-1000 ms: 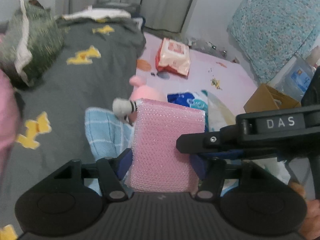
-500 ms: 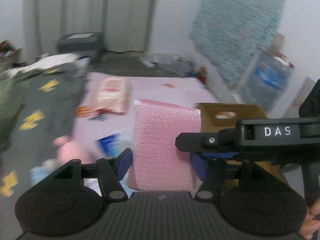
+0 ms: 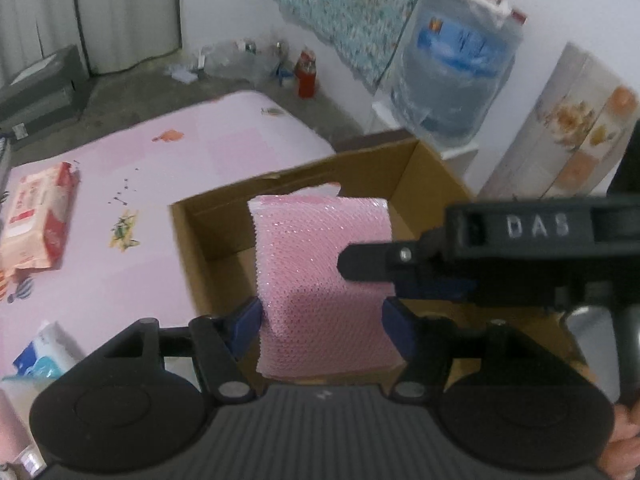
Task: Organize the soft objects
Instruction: 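Lower the pink pad into the cardboard box and open both grippers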
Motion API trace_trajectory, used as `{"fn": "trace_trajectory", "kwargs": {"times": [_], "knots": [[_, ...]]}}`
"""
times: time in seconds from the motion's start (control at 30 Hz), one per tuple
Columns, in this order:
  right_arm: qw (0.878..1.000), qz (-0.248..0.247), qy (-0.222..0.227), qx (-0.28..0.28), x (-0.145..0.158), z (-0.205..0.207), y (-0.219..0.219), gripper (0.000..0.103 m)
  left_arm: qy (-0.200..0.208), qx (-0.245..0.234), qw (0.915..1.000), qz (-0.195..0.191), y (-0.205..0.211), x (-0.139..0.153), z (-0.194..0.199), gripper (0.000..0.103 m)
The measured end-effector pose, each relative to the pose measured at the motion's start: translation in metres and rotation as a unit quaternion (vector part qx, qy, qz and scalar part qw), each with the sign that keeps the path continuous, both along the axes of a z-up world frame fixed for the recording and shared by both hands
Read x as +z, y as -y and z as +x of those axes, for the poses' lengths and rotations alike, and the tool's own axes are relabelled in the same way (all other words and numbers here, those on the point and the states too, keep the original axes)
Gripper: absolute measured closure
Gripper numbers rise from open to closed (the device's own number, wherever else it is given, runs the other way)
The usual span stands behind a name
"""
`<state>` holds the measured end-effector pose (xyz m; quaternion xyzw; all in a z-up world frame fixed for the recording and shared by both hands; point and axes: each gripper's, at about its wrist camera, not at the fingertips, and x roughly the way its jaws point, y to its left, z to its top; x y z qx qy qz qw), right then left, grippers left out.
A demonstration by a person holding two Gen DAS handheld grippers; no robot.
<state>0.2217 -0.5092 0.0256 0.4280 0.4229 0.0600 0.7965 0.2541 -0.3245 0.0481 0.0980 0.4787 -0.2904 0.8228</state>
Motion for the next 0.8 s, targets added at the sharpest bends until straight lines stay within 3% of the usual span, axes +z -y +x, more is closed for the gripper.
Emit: {"fn": "trace_trajectory", "kwargs": {"times": [0.13, 0.37, 0.8], "knots": [[0.999, 0.02, -0.025, -0.015, -0.038, 0.022, 0.024, 0.054, -0.015, 0.003, 0.9996, 0.022, 0.02, -0.022, 0.018, 0.034], [0.994, 0.023, -0.105, -0.029, -0.102, 0.048, 0.03, 0.054, -0.029, 0.002, 0.9993, 0.023, 0.012, -0.032, 0.025, 0.034], [0.991, -0.029, -0.131, -0.018, -0.118, 0.039, 0.013, 0.054, 0.009, -0.013, 0.9984, -0.055, -0.05, 0.015, -0.003, 0.024]]}}
